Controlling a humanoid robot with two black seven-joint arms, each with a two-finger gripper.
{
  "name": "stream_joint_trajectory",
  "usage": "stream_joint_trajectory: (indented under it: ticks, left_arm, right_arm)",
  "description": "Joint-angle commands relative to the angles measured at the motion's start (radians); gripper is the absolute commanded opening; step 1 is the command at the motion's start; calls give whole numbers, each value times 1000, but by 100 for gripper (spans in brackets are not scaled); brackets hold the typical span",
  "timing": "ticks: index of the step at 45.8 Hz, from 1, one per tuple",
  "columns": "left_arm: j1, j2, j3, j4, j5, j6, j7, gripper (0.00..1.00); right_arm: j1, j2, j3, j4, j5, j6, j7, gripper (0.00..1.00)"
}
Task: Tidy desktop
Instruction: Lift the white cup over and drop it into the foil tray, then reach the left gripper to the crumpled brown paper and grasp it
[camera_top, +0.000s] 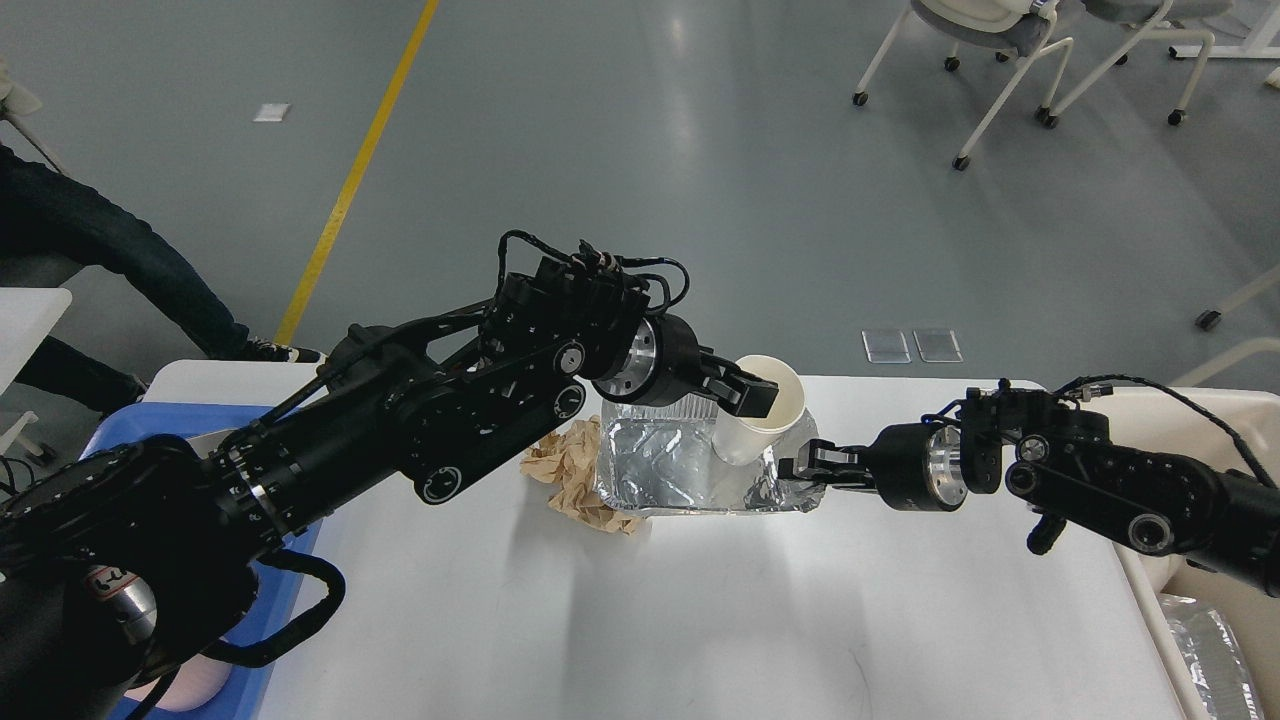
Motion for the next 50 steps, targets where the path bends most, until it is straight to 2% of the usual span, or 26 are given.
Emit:
stream_joint_trajectory:
  ticks: [1,9,17,22,26,32,37,42,50]
  left_arm:
    - [-7,41,-20,-29,-19,1,0,97]
    - [33,231,-144,-185,-35,27,14,97]
    - [174,506,-253,-299,-35,160,71,97]
    - [294,726,-265,-326,-39,273,71,97]
    - [373,860,-262,-328,-65,313,62,97]
    - [481,1018,-263,-351,-140,346,59,97]
    - [570,1109,-263,-377,-221,405,56,97]
    - [657,1188,-262,-437,-296,448,37,97]
    - [797,1282,-260,-587,-322,470,-55,97]
  right_arm:
    - [-1,-4,0,0,0,0,-1,0]
    - [-6,-14,0,2,0,-2,1,0]
    - [-17,-22,0,2,0,-3,1,0]
    - [-20,-20,0,2,0,-3,1,0]
    - [-23,-17,-3,2,0,-5,-1,0]
    - [-27,-13,-4,2,0,-5,-1,0]
    - [-37,-13,-4,2,0,-6,-1,0]
    - [-41,-17,-4,2,0,-6,-1,0]
    - [-46,-16,-4,2,0,-6,1,0]
